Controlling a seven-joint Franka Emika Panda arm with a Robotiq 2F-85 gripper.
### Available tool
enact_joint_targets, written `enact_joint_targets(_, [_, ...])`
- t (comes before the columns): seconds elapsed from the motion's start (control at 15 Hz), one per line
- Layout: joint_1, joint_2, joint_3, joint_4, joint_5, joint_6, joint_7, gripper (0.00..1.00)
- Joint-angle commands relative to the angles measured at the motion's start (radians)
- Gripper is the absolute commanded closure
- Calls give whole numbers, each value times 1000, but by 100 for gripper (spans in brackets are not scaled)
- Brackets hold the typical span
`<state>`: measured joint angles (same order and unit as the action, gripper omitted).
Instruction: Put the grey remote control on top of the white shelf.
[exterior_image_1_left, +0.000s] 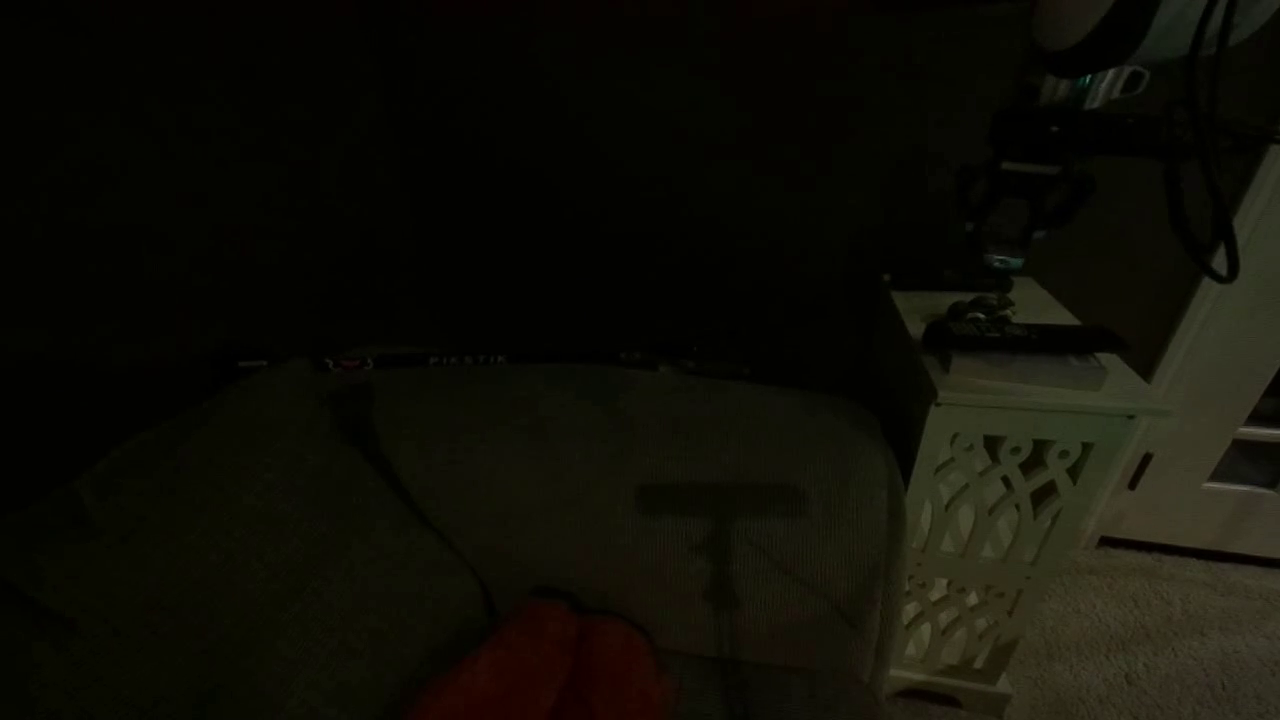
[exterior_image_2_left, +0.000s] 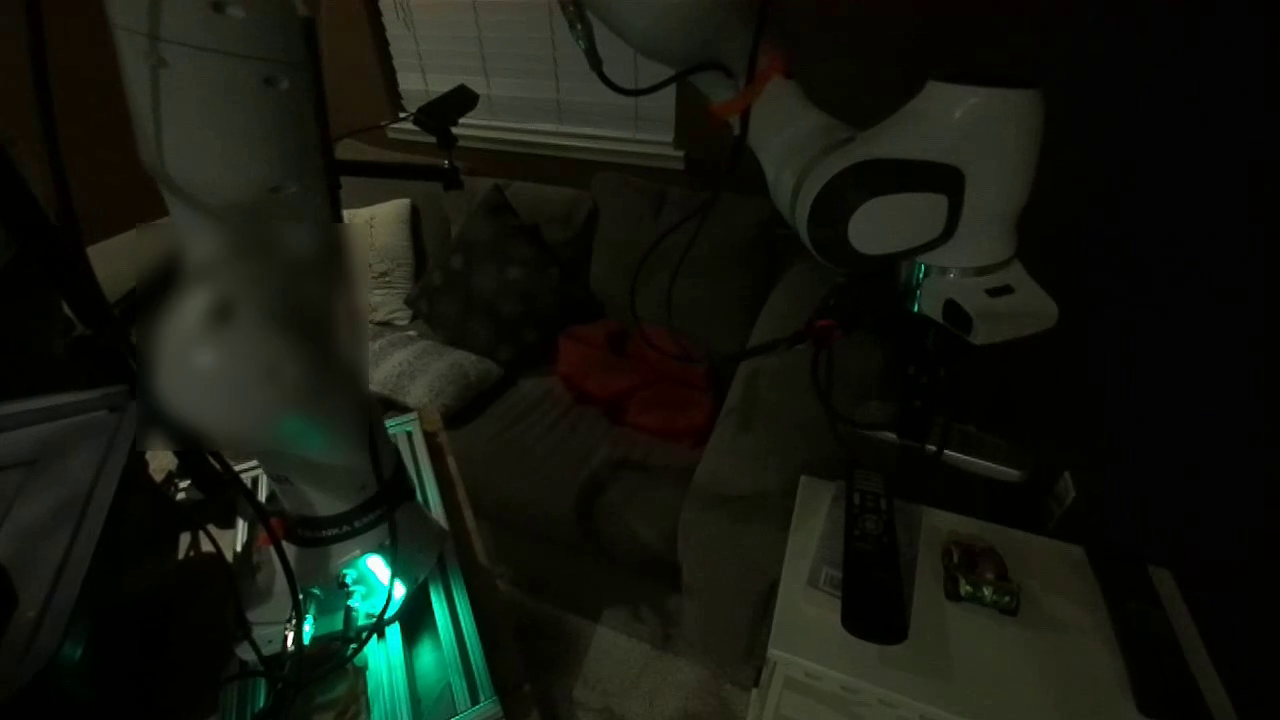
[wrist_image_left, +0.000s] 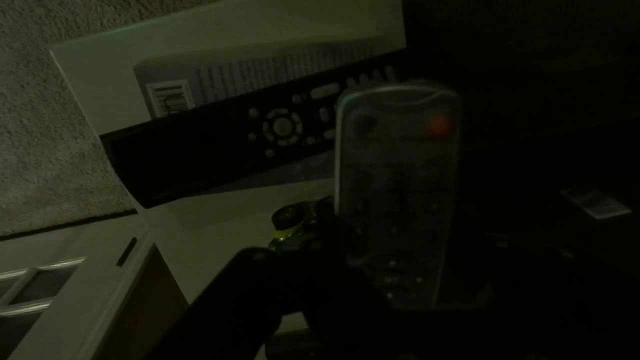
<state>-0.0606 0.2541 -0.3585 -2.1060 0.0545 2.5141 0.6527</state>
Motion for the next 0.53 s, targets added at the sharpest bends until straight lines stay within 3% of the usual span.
enact_joint_targets(0.0, [-31,1,36,5,-10,-1,5,46])
enact_joint_targets(0.13, [-20,6,52,9,-10,-1,12,46])
enact_joint_targets(0.2, [-17,6,56,10,-10,-1,14,71])
enact_joint_targets(0.33, [-96,38,108,78,107,-28,-201,71])
enact_joint_targets(0.47, [-218,80,210,152,138,-54,-340,71])
